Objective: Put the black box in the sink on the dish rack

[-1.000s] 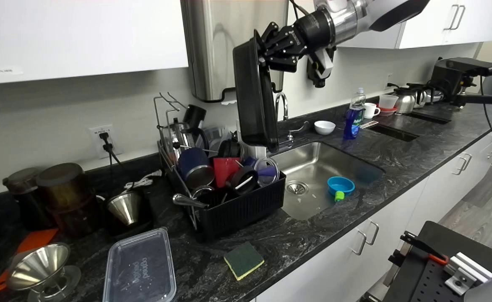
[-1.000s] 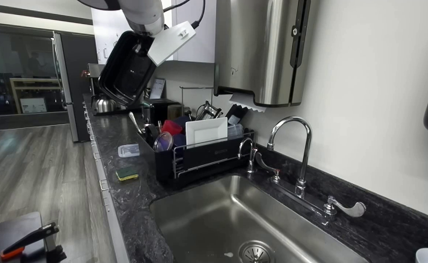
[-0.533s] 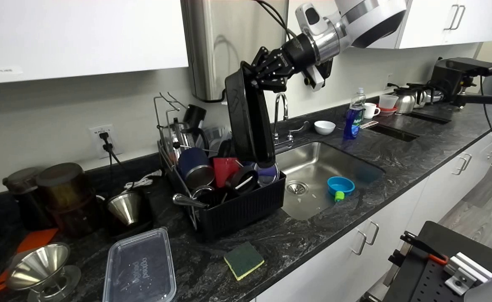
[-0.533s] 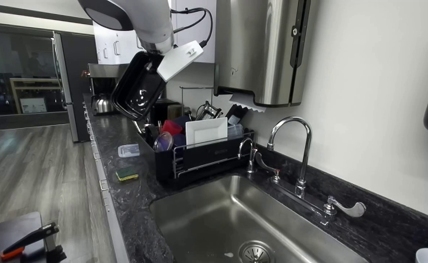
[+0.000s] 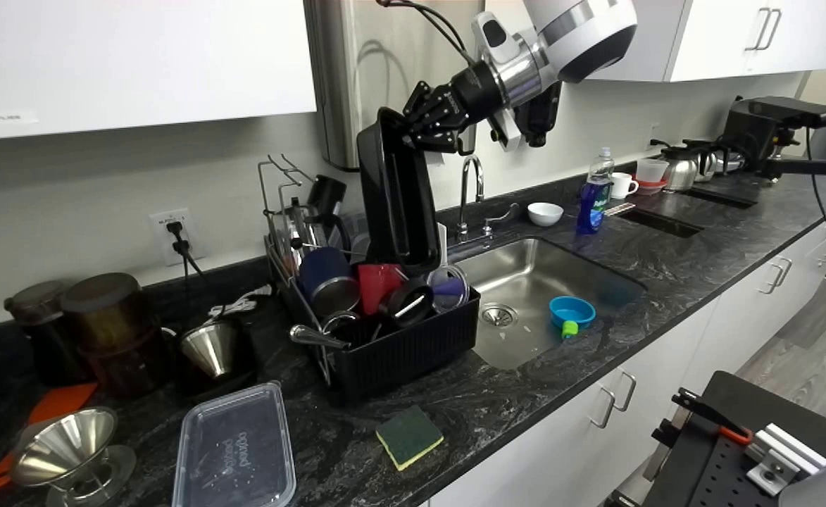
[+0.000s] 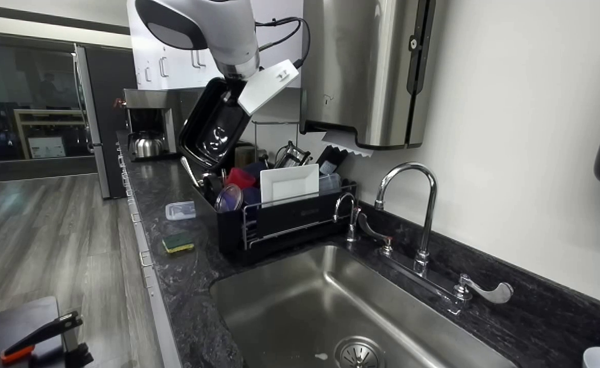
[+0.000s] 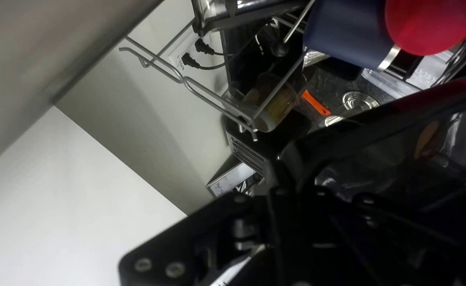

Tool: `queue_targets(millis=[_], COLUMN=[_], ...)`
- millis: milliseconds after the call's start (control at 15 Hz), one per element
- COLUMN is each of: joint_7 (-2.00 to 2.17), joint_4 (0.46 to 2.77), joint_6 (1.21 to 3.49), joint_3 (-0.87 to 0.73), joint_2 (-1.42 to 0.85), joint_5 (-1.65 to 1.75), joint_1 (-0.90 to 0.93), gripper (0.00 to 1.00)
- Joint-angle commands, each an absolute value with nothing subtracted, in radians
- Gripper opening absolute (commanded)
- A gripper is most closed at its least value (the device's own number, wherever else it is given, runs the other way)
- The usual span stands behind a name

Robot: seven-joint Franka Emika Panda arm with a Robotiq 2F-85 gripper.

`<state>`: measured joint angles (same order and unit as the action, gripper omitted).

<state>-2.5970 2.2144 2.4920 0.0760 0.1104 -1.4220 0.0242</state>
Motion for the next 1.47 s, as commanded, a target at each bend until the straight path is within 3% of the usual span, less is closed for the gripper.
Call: queue_targets(millis=[0,1400], joint_7=[-2.598,-2.601], joint_4=[2.145,1.971], joint_6=[2.544,2.626], joint_3=[0.075,0.086], joint_2=[0.033,-0.159], joint_5=[-1.410,-1.358], joint_1=[0.037,0.000], gripper=[0.01,0.01])
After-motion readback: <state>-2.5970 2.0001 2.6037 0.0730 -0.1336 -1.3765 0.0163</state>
